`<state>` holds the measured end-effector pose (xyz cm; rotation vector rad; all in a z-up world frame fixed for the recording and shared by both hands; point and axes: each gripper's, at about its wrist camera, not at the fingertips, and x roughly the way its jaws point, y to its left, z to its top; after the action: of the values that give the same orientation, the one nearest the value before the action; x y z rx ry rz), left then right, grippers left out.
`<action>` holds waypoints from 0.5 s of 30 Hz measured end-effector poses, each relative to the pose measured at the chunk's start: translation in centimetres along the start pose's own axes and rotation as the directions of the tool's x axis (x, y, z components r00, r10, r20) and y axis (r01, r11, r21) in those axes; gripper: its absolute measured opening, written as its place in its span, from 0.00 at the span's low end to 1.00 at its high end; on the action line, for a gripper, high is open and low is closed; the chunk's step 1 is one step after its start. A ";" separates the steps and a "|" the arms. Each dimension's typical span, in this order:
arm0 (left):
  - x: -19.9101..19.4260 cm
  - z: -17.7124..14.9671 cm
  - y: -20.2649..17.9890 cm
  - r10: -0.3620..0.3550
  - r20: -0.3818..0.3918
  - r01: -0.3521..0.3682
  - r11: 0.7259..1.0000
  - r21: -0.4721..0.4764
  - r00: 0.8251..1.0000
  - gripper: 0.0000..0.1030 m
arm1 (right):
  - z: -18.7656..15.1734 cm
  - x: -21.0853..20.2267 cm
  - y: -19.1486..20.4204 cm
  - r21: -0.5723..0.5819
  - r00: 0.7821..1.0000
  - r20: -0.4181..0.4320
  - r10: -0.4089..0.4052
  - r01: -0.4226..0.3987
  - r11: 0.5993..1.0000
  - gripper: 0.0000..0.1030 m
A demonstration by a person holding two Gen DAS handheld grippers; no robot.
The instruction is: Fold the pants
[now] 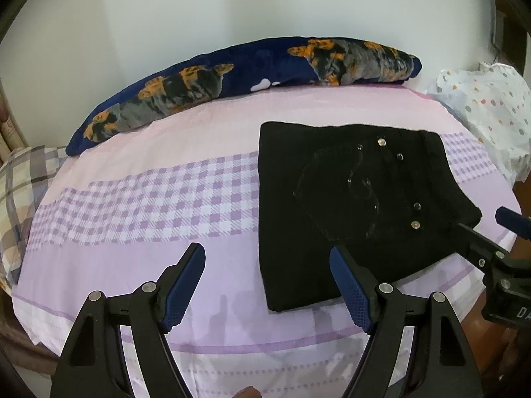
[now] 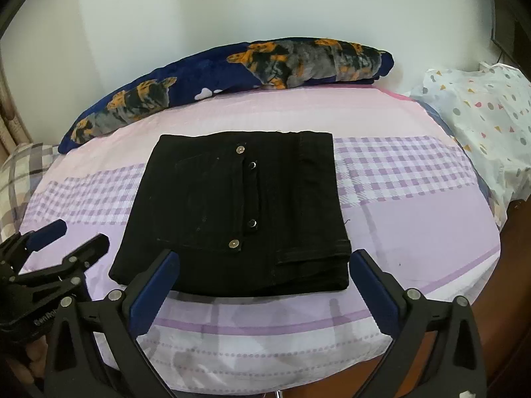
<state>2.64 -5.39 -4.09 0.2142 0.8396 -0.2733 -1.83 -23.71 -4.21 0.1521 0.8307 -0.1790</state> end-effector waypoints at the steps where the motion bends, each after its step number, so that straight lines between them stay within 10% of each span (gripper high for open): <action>1: 0.0 -0.1 -0.1 0.002 0.001 -0.002 1.000 0.006 1.000 0.76 | 0.0 0.0 0.0 -0.005 1.000 0.001 -0.002 0.002 1.000 0.99; 15: 0.2 -0.1 0.6 -0.018 -0.010 0.017 1.000 -0.013 1.000 0.76 | 0.4 -0.1 -0.5 0.011 1.000 0.005 -0.005 0.005 1.000 0.99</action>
<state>2.86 -4.86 -4.22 0.1966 0.8537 -0.2834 -1.73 -24.30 -3.91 0.1599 0.8254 -0.1886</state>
